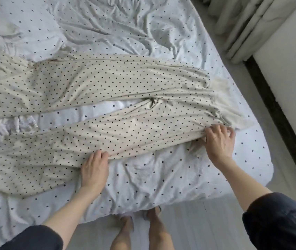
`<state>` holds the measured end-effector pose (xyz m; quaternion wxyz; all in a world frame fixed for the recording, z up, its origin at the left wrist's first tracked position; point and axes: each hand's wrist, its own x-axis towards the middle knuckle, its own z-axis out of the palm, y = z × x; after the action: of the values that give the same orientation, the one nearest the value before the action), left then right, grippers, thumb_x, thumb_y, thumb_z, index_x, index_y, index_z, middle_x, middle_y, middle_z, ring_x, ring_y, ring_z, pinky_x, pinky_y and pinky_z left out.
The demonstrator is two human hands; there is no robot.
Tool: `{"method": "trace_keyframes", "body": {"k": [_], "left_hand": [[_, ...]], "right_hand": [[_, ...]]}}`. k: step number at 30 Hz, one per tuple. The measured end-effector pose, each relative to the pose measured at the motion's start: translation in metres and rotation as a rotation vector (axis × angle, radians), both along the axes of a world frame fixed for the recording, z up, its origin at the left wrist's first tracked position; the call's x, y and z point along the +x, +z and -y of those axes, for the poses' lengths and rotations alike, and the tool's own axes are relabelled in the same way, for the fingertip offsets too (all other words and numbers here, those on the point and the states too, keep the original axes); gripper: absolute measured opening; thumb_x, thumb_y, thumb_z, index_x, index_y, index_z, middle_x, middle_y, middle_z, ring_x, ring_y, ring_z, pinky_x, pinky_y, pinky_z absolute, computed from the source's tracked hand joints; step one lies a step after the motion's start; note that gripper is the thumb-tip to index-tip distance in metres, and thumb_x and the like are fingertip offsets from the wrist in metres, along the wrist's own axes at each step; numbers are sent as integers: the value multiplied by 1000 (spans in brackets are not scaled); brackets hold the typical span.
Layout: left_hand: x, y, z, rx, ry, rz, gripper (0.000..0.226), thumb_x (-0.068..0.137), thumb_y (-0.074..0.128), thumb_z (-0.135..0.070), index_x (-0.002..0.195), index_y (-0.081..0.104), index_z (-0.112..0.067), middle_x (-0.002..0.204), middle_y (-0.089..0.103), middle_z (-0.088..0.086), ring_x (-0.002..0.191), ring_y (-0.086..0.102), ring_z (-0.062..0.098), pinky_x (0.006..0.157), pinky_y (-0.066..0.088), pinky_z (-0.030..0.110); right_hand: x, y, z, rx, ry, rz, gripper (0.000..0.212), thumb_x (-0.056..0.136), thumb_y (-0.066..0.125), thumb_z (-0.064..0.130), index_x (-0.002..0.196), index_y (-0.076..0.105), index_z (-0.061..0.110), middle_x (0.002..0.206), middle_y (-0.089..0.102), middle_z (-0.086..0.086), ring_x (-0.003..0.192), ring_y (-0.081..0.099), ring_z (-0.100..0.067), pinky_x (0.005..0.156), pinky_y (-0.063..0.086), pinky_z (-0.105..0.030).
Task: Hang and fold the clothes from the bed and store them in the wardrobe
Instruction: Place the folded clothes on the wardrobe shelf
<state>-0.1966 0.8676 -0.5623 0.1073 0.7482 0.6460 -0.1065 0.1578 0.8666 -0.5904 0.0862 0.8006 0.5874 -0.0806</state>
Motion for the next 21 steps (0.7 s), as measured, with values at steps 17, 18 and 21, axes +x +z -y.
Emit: {"method": "trace_keyframes", "body": {"k": [17, 18, 21], "left_hand": [[-34, 89, -172, 375, 214, 501, 20, 95, 48, -10, 111, 58, -1, 104, 64, 20, 91, 59, 38, 74, 42, 40], [-35, 90, -181, 375, 207, 502, 20, 95, 49, -10, 110, 59, -2, 104, 65, 19, 92, 59, 38, 74, 43, 40], [-37, 84, -227, 374, 183, 506, 19, 95, 51, -12, 108, 61, -3, 104, 66, 16, 92, 60, 36, 76, 44, 40]], "right_hand": [[23, 60, -113, 229, -74, -2, 20, 90, 44, 2, 102, 59, 3, 99, 63, -16, 99, 55, -35, 95, 26, -42], [24, 60, -121, 226, -90, -1, 19, 92, 42, 4, 102, 58, 4, 99, 63, -15, 100, 54, -34, 95, 25, -41], [29, 55, -157, 270, -163, -23, 18, 93, 41, 8, 100, 58, 4, 96, 63, -14, 98, 53, -33, 92, 25, -41]]}}
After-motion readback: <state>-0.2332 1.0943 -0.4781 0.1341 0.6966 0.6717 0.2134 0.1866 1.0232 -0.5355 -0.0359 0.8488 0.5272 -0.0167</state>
